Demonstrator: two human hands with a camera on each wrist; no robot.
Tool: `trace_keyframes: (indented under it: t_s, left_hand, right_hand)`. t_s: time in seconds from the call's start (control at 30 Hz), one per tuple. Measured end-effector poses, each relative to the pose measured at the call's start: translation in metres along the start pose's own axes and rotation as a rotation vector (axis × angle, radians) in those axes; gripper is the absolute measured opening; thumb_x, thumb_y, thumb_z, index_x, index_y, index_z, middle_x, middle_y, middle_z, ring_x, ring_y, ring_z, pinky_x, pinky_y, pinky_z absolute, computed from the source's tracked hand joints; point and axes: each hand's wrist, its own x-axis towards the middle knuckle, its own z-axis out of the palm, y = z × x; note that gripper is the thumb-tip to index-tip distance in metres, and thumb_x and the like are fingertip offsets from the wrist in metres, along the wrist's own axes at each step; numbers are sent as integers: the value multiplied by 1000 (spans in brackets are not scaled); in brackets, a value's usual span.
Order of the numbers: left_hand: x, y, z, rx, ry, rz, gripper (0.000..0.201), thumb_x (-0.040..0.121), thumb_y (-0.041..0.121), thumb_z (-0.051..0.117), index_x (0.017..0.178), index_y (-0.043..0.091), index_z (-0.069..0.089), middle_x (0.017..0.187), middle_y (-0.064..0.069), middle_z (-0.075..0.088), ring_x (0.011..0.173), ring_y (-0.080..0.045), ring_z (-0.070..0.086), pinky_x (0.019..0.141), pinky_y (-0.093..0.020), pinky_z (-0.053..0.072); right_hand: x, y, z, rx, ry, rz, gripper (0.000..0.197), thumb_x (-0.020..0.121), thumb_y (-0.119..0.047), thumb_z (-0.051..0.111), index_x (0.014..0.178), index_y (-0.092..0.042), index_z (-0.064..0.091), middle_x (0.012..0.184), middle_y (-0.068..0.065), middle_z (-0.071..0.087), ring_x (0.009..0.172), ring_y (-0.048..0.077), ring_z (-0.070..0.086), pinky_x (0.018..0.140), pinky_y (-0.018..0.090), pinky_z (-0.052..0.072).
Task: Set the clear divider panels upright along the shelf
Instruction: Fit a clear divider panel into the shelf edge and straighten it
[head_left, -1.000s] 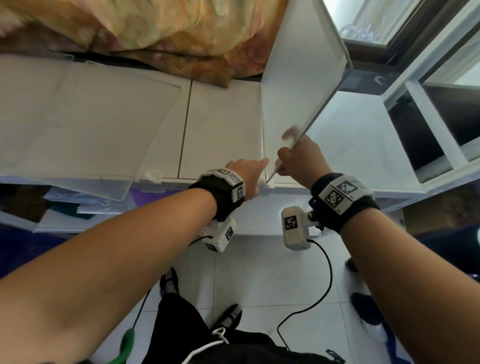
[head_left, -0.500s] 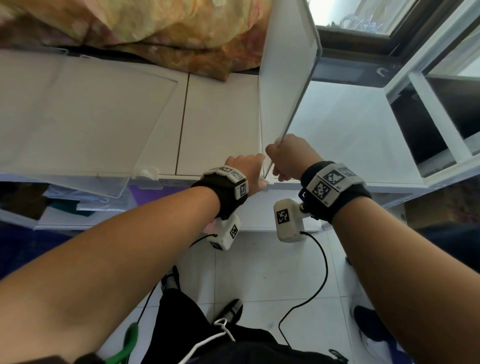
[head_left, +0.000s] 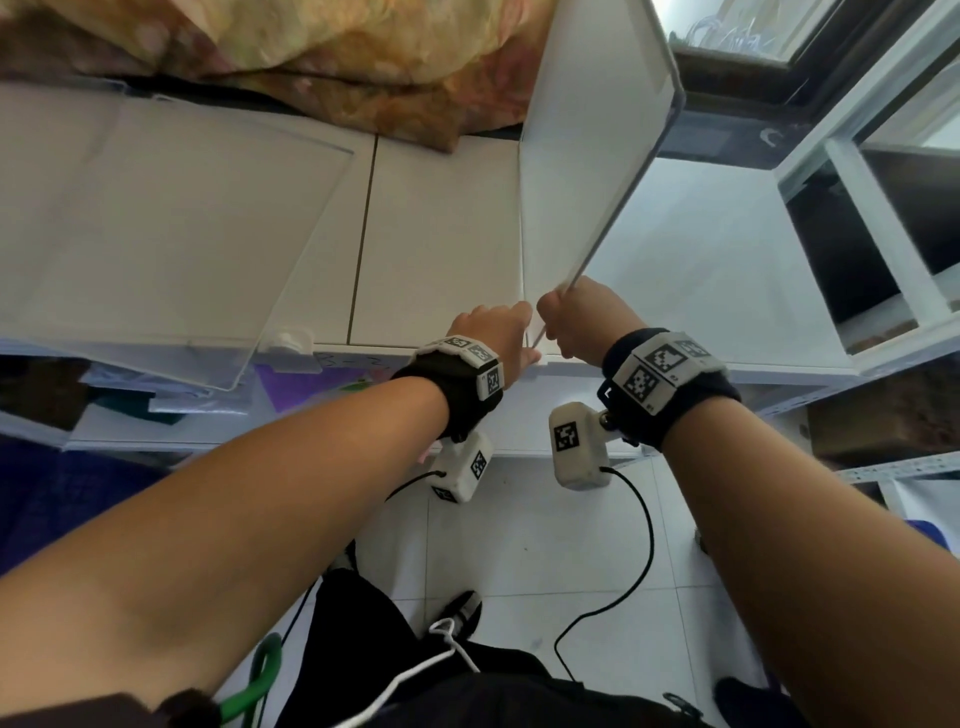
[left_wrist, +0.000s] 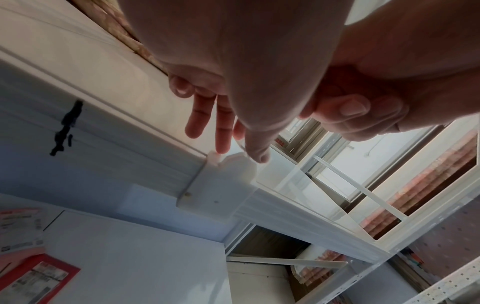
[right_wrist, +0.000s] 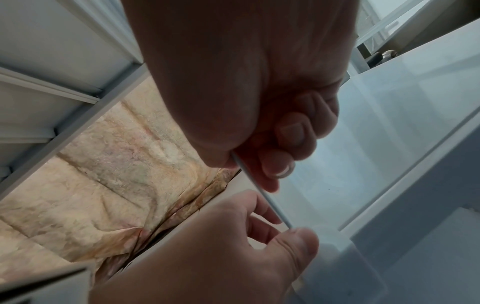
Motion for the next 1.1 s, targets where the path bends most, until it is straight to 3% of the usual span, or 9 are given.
trace_keyframes:
  t_s: [0.2, 0.43, 0.57, 0.67, 0.87, 1.0, 1.1]
  left_hand:
    - [-1, -4, 2, 36, -45, 24, 59, 77, 49, 71, 121, 19, 47, 110, -3, 59, 99, -27, 57, 87, -41, 47]
    - [1, 2, 0, 3, -58, -9, 56, 81, 53, 66, 121, 17, 47, 110, -3, 58, 96, -26, 58, 85, -39, 47]
    - [8, 1, 1, -23, -64, -30, 57, 84, 57, 61, 123, 17, 48, 110, -3, 62, 96, -26, 60, 86, -41, 48]
    - [13, -1, 4, -43, -85, -46, 60, 83, 58, 61, 125, 19, 46, 106, -2, 64, 92, -26, 61, 84, -41, 50]
    - [14, -4, 11, -179, -113, -85, 67, 82, 54, 64, 134, 20, 39, 113, -2, 66, 96, -26, 64, 84, -44, 52]
    - [15, -5, 15, -288, -117, -114, 67, 79, 48, 71, 132, 21, 42, 122, -2, 63, 104, -25, 62, 89, -42, 51]
    - [16, -4, 13, -323, -123, -152, 60, 76, 47, 75, 124, 21, 48, 115, -1, 63, 98, -23, 62, 86, -39, 51]
  right_hand:
    - [3, -4, 1, -33, 24, -22, 24, 99, -6, 45, 115, -2, 61, 109, 16, 64, 98, 28, 63, 77, 30, 47]
    - [0, -1, 5, -37, 44, 1, 21, 99, -8, 46, 112, -3, 61, 109, 13, 66, 102, 26, 62, 83, 30, 49]
    - [-1, -4, 3, -76, 31, 2, 22, 99, -9, 47, 115, -2, 60, 110, 13, 65, 103, 26, 62, 80, 30, 47]
    - [1, -7, 1, -105, 13, -3, 25, 97, -6, 45, 117, -2, 59, 110, 14, 63, 100, 27, 62, 72, 29, 42]
    - [3, -10, -1, -140, 19, -14, 25, 96, -4, 45, 116, -3, 61, 105, 14, 64, 84, 25, 57, 69, 28, 40]
    - [0, -11, -3, -110, 27, -25, 29, 97, -5, 47, 124, -5, 58, 112, 16, 64, 100, 28, 64, 75, 30, 45]
    - [-2, -12, -4, -106, 32, -15, 30, 97, -5, 48, 126, -5, 57, 116, 16, 63, 103, 28, 63, 79, 31, 46]
